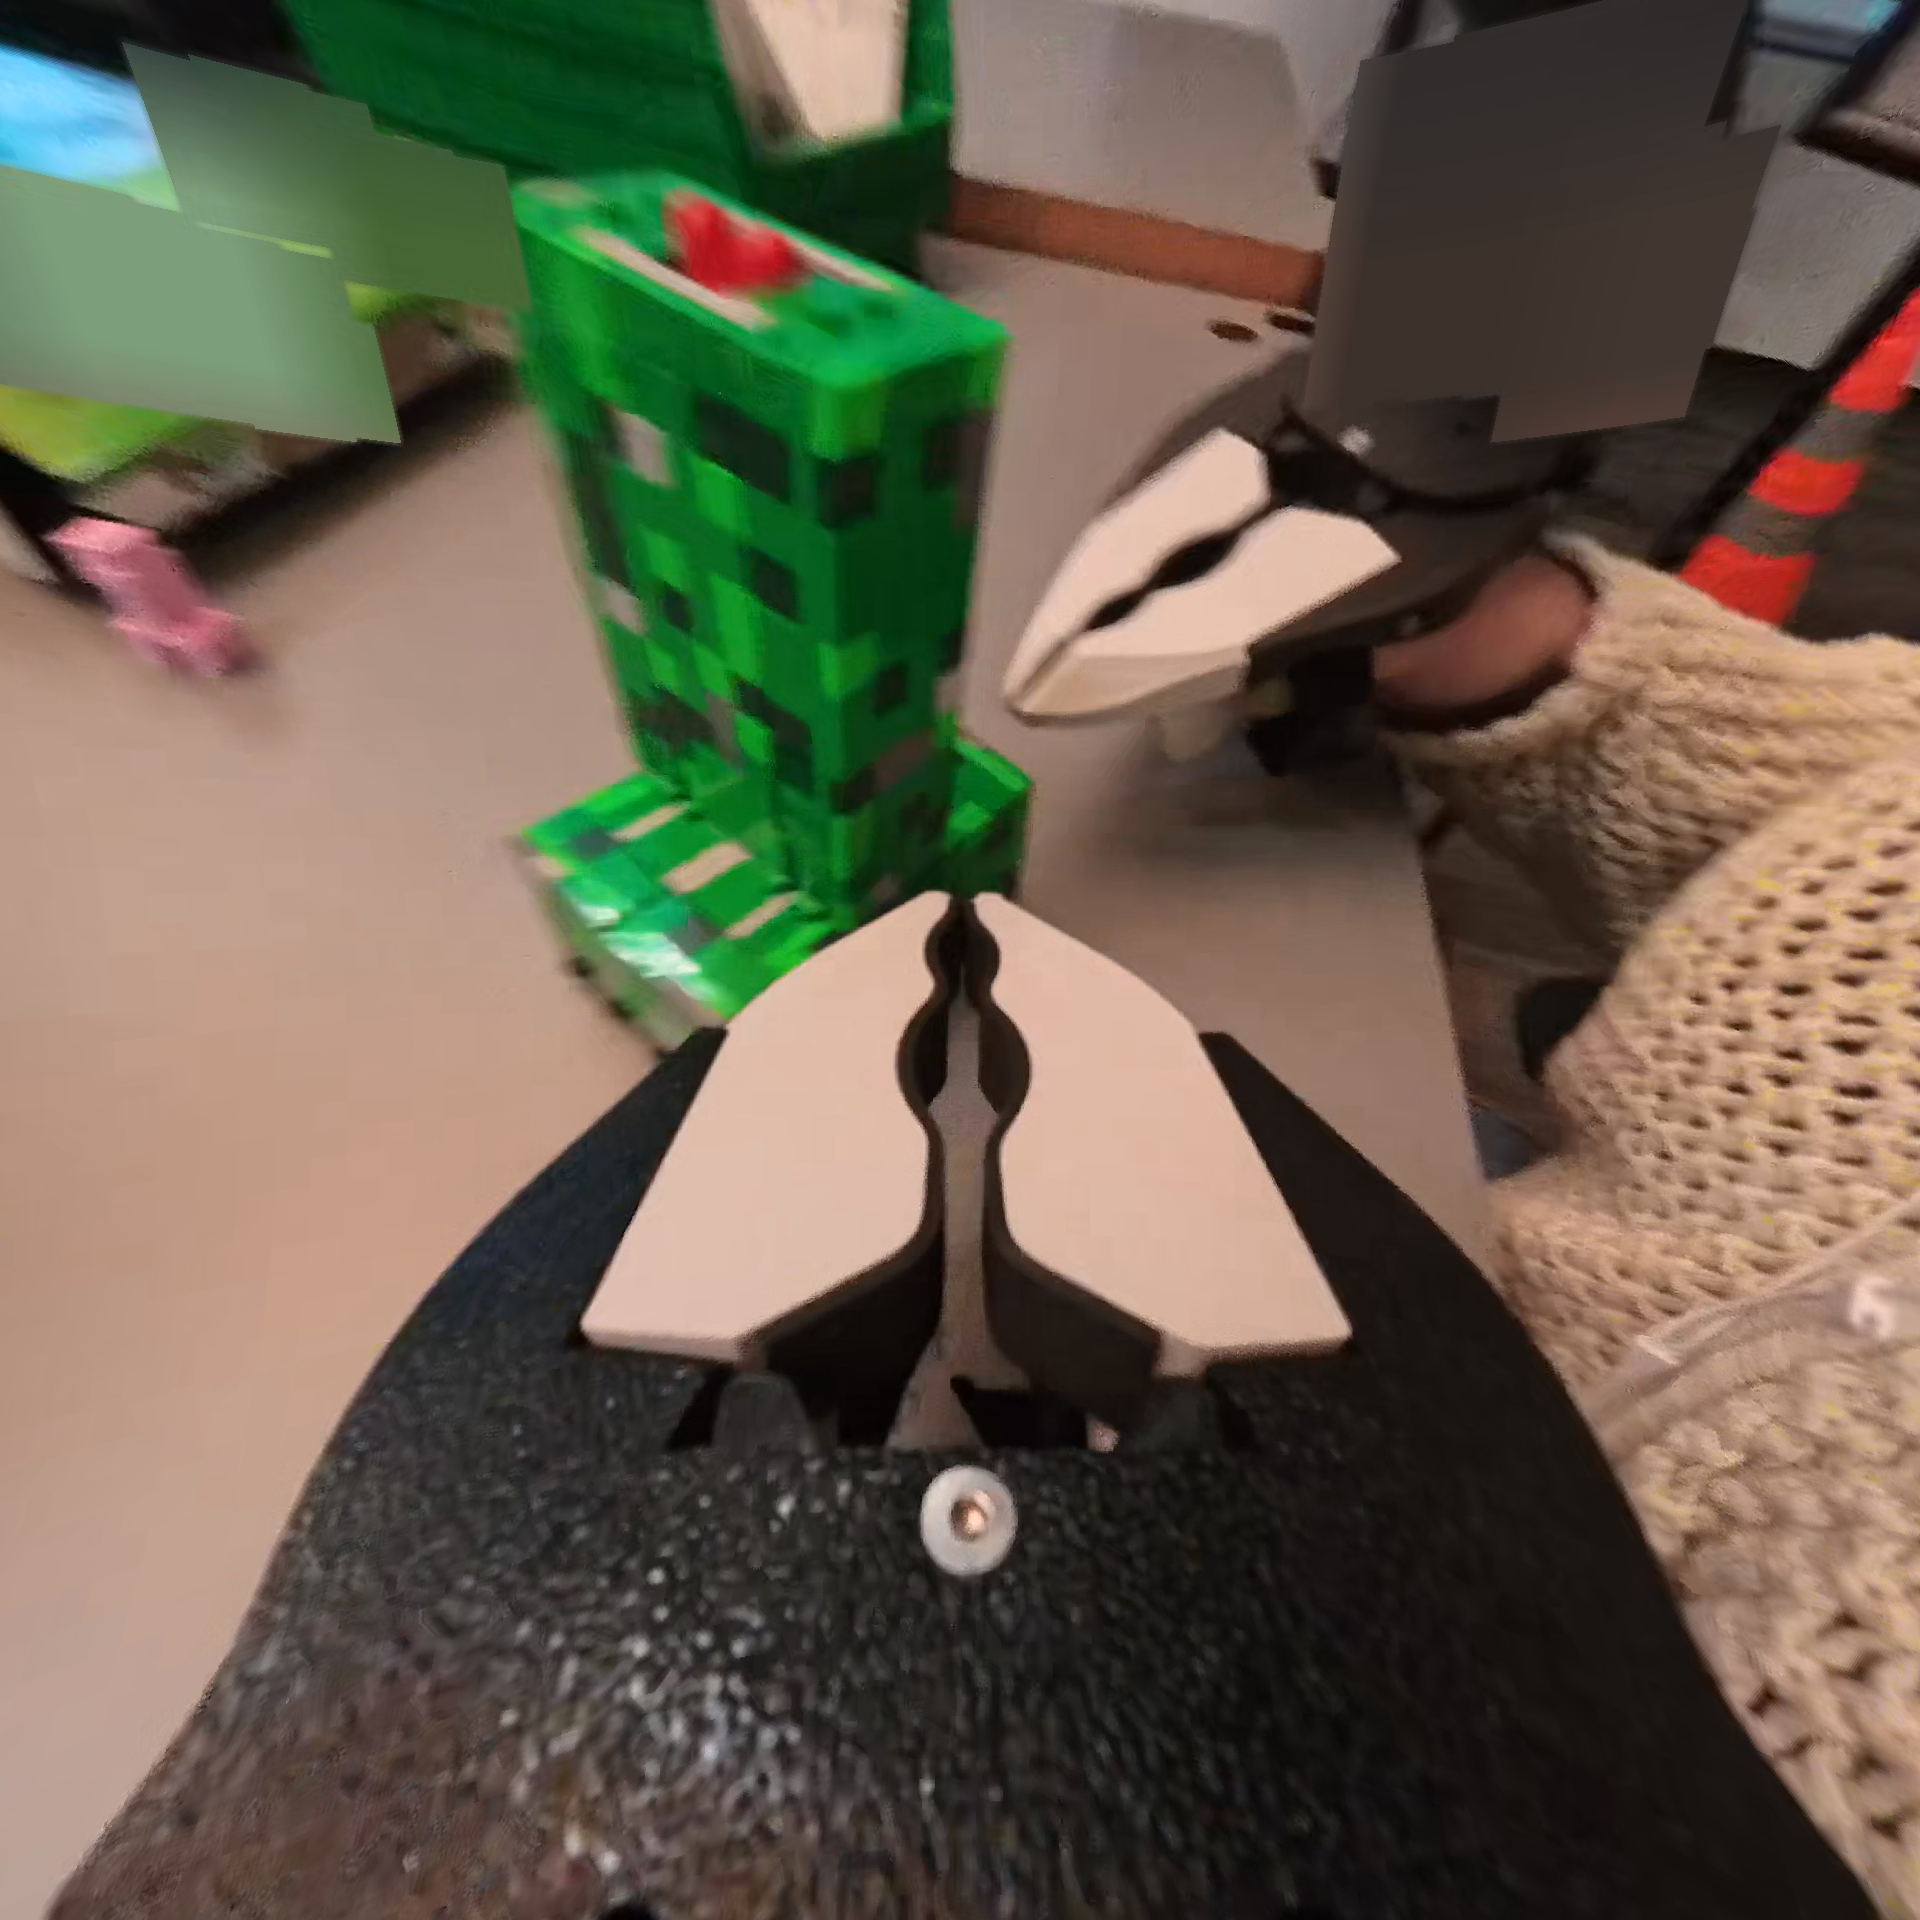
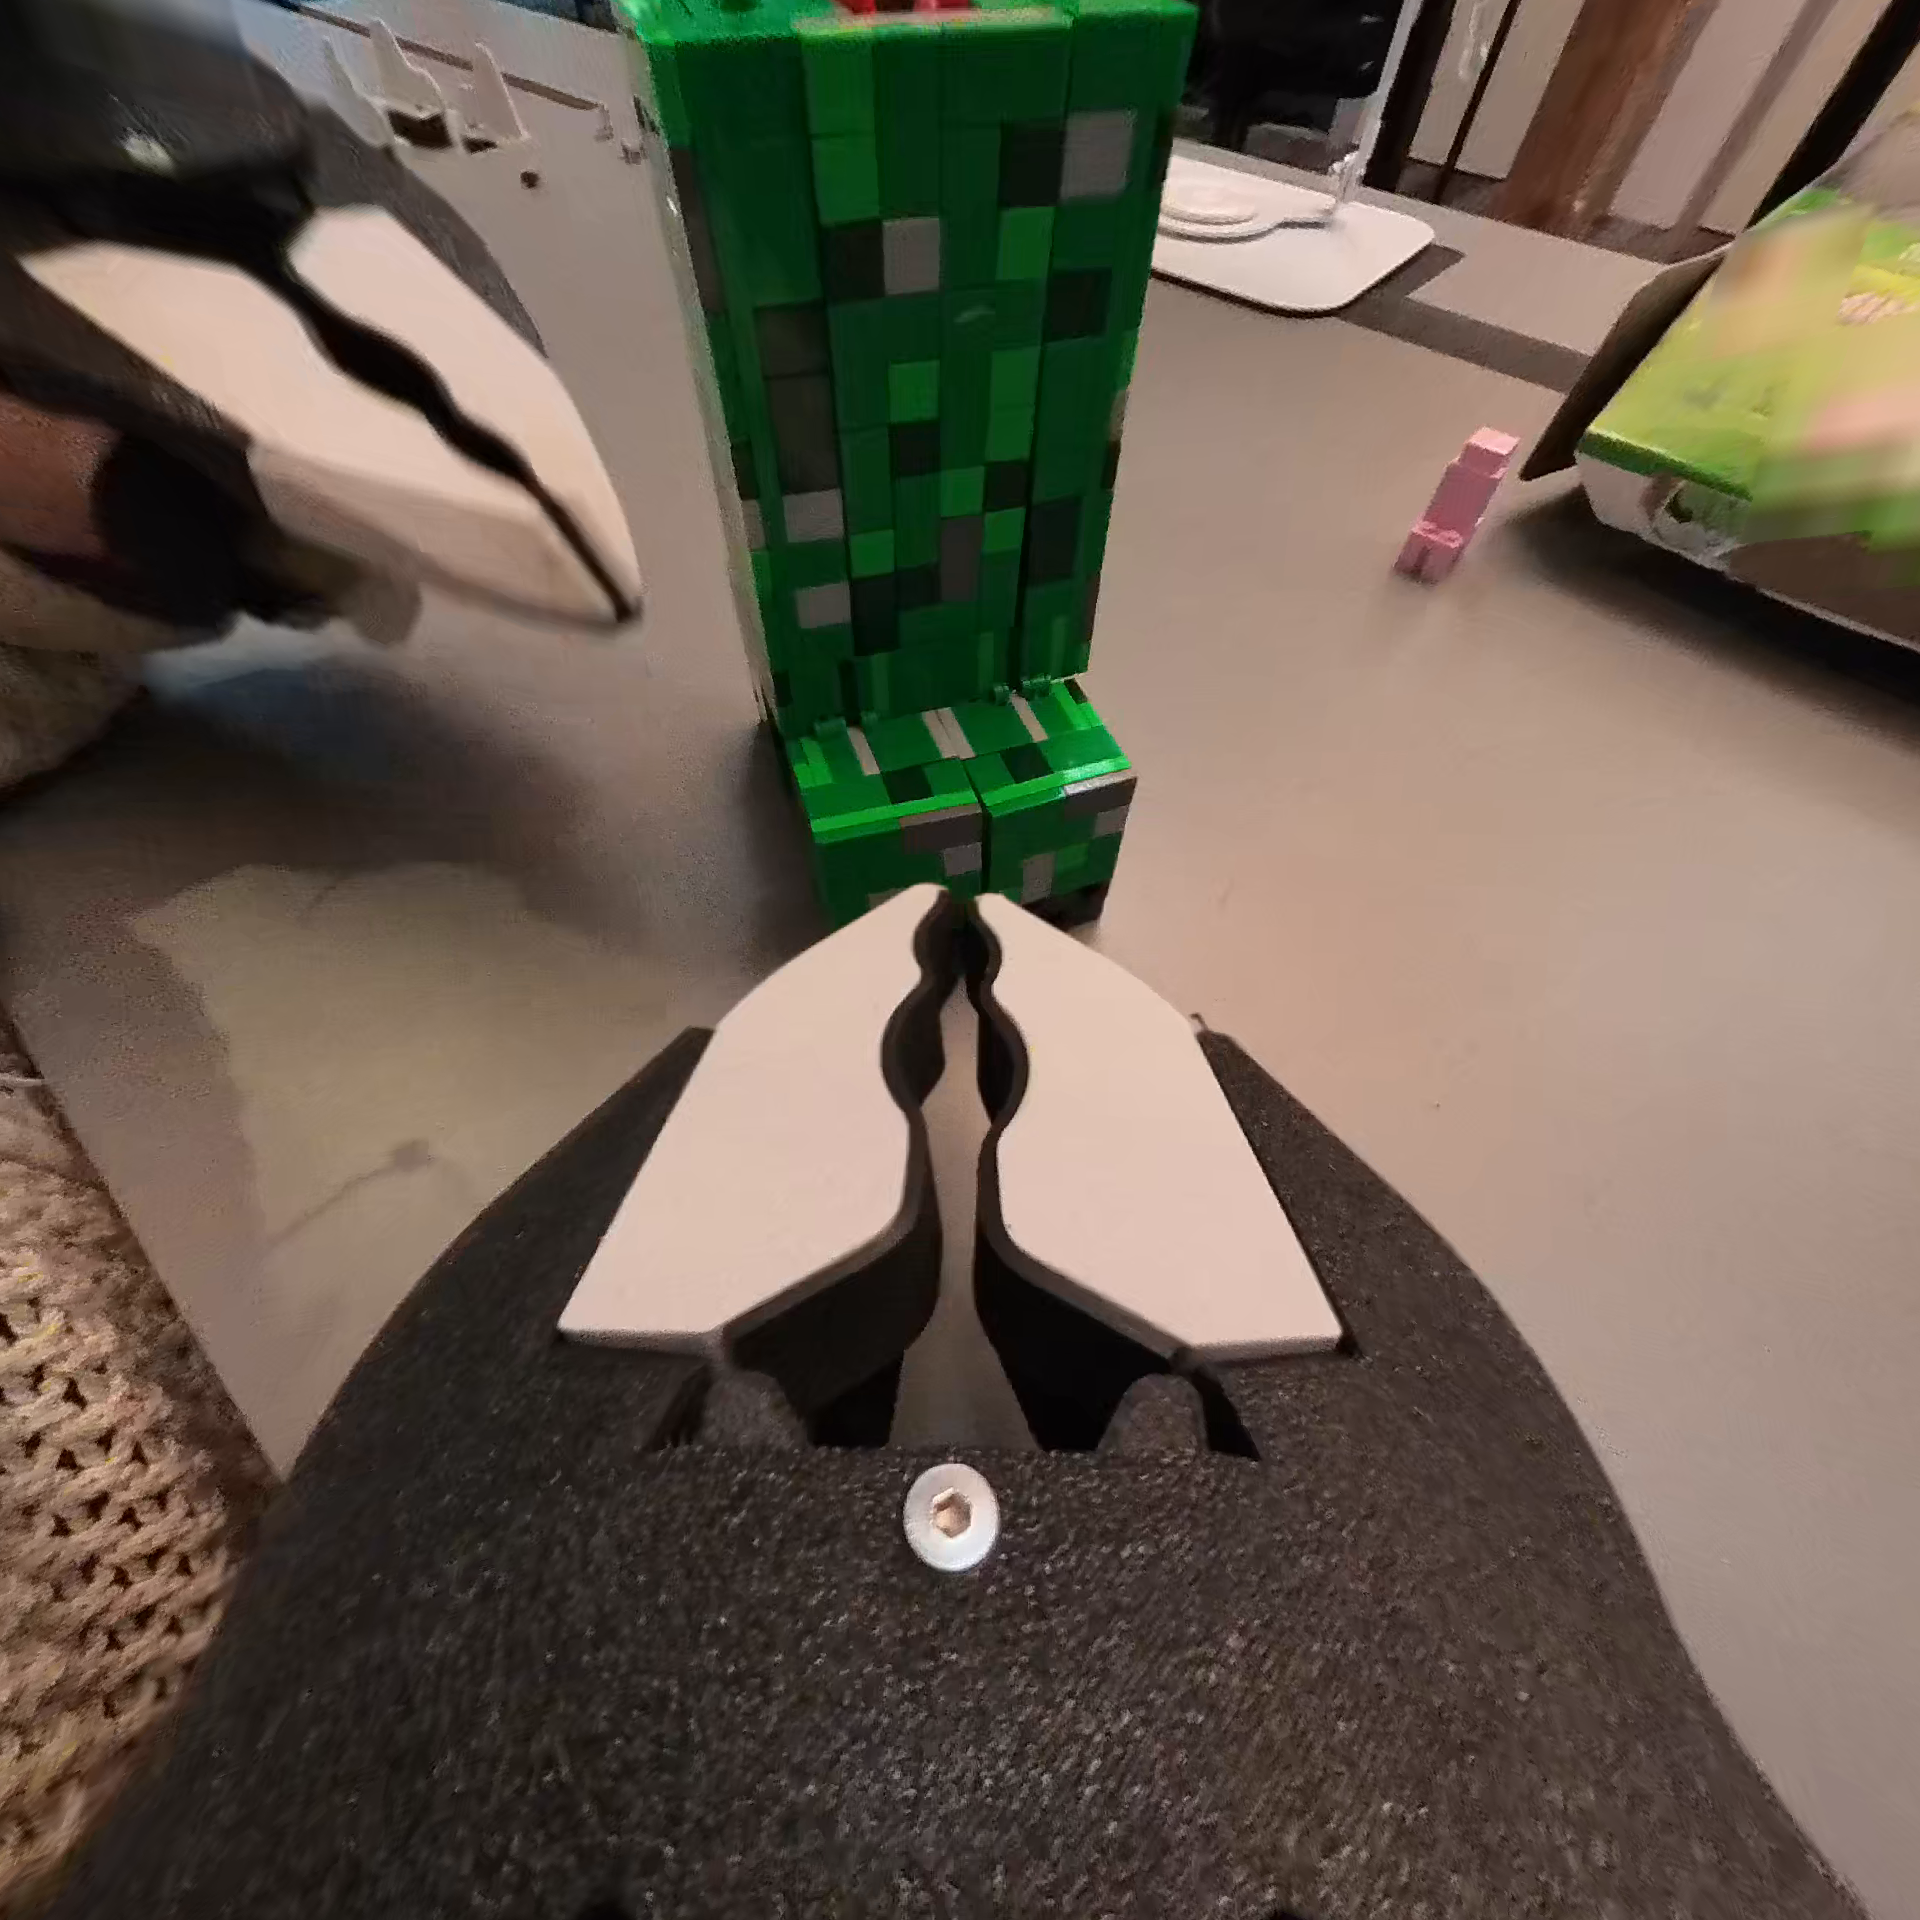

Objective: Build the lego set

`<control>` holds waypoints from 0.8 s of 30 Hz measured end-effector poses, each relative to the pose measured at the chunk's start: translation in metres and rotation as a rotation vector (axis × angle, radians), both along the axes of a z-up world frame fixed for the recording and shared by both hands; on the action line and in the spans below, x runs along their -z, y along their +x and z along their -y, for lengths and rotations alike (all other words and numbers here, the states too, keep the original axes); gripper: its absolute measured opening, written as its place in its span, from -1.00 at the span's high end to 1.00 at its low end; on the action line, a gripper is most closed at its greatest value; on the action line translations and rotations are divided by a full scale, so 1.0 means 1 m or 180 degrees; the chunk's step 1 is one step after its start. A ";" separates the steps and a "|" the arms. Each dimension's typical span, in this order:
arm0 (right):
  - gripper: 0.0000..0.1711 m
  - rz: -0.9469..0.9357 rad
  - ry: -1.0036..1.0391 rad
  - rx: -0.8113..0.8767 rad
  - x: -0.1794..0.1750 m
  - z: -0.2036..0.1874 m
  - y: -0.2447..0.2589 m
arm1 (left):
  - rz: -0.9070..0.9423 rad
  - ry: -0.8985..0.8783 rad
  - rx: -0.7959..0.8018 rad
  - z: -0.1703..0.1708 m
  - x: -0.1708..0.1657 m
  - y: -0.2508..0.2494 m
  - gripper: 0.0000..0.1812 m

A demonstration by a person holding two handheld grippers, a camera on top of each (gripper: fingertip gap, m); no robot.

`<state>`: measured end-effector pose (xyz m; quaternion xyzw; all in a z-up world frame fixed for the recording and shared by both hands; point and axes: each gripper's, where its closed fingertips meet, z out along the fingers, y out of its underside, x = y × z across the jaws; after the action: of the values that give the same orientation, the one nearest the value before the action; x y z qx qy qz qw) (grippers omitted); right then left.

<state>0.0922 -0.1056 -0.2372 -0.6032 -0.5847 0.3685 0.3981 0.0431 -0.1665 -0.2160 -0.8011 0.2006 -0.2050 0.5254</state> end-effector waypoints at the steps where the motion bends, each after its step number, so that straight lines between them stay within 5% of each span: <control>1: 1.00 0.0007 0.0004 0.0001 0.001 0.000 -0.001 | -0.0024 0.0075 -0.0187 -0.002 -0.006 -0.014 1.00; 11: 1.00 0.0088 -0.0027 -0.0014 0.004 -0.002 -0.017 | -0.0304 -0.0436 -0.0210 -0.037 0.031 -0.061 1.00; 19: 1.00 0.0186 0.0129 0.0218 0.005 -0.028 -0.020 | -0.0069 -0.0619 0.0112 -0.014 0.033 -0.036 1.00; 24: 0.53 -0.0263 -0.0124 0.0250 -0.012 -0.011 0.005 | -0.0166 -0.0496 0.0476 0.000 0.023 -0.020 1.00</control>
<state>0.0976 -0.0950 -0.2247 -0.6176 -0.5364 0.3885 0.4242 0.0236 -0.1665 -0.2390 -0.8274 0.2568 -0.2376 0.4393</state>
